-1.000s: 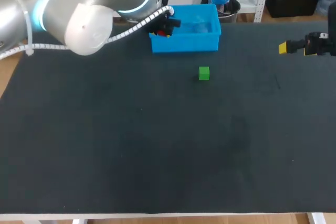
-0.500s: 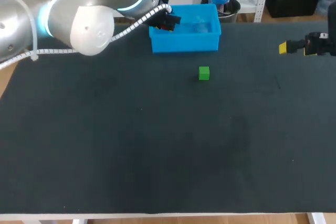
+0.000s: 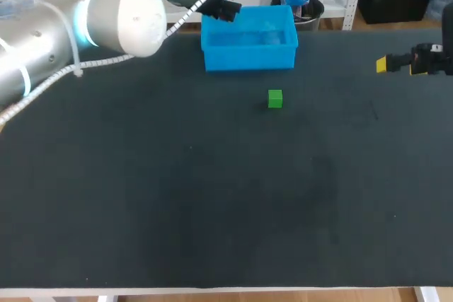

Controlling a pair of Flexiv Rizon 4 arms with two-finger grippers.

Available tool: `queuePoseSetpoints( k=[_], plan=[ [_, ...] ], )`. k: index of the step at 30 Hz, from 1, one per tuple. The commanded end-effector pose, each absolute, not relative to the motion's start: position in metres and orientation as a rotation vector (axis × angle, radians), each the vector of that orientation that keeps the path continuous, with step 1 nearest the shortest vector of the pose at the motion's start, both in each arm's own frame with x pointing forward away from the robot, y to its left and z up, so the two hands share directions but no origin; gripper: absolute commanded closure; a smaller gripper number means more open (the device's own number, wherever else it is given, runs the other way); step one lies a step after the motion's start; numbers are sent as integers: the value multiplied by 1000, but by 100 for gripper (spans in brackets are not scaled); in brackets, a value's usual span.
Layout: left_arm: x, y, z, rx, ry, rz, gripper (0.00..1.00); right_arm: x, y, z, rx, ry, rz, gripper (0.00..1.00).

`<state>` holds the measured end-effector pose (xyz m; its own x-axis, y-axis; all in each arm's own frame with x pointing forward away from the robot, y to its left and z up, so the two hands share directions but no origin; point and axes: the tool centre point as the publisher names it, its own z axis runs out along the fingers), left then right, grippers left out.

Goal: Use the left arm to pick the red cube and place it into the blue plastic box first, then use the right arm to grasp the green cube and put it into the same blue plastic box after the first action is fully finished.

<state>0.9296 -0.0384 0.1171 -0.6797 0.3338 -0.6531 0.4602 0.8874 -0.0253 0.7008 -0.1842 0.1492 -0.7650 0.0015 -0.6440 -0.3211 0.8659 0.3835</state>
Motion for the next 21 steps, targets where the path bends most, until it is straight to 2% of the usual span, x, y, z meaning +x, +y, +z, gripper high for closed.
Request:
queuePoseSetpoints(
  k=[1,21],
  plan=[
    [951,-50,104,578,2381,-259,100,701,-184,149,-231,2372,636,0],
    [975,-68,54,552,2496,-264,100,701,-184,149,-231,2372,636,0]
  ],
)
